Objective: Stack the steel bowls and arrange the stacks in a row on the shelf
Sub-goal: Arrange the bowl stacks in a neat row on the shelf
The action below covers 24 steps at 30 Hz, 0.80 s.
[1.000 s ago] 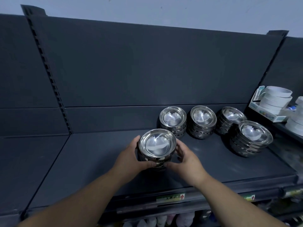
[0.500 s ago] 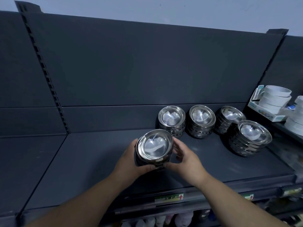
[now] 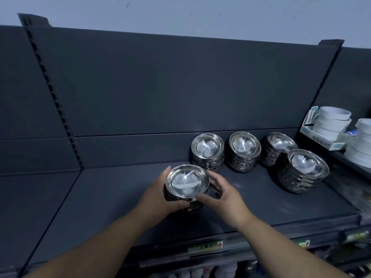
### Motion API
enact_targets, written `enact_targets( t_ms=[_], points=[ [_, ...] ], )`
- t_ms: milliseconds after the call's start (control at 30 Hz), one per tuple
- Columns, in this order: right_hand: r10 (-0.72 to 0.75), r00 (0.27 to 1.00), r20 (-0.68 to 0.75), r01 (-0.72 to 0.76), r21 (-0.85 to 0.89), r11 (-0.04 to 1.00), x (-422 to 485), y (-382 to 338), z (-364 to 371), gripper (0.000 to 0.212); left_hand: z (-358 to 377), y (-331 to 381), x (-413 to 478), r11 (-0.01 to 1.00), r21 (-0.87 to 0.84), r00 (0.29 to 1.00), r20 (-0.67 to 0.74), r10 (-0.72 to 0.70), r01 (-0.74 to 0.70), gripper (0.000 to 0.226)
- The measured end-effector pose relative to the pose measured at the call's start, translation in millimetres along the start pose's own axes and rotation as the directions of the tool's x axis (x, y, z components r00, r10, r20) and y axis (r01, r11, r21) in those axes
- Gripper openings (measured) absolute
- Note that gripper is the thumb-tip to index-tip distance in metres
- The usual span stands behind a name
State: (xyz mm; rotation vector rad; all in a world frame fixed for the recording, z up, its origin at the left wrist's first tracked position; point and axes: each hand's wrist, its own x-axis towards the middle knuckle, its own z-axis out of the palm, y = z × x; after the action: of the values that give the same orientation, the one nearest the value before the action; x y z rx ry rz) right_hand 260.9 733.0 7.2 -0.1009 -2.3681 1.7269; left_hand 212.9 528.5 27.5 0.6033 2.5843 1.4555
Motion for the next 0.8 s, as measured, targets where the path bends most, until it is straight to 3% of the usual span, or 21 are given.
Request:
enact_targets(
  t_ms=[400,567,800],
  points=[
    [-0.003,1.0,-0.004,0.002,-0.073,0.997,0.8,7.4,1.1,0.069,-2.5,1.2,5.8,0.999,-0.028,1.0,-0.013,0.025,-0.025,0.119],
    [0.003,1.0,0.013,-0.002,-0.085,0.996,-0.6,11.0,0.9,0.085,-1.0,-2.4,7.4,1.0,-0.023,1.0,0.001,0.017,-0.017,0.121],
    [-0.012,1.0,0.008,0.013,-0.062,0.998,0.1,8.9,-4.5,0.085,2.6,-8.5,8.6,0.998,-0.066,1.0,-0.003,-0.018,0.017,0.122]
  ],
)
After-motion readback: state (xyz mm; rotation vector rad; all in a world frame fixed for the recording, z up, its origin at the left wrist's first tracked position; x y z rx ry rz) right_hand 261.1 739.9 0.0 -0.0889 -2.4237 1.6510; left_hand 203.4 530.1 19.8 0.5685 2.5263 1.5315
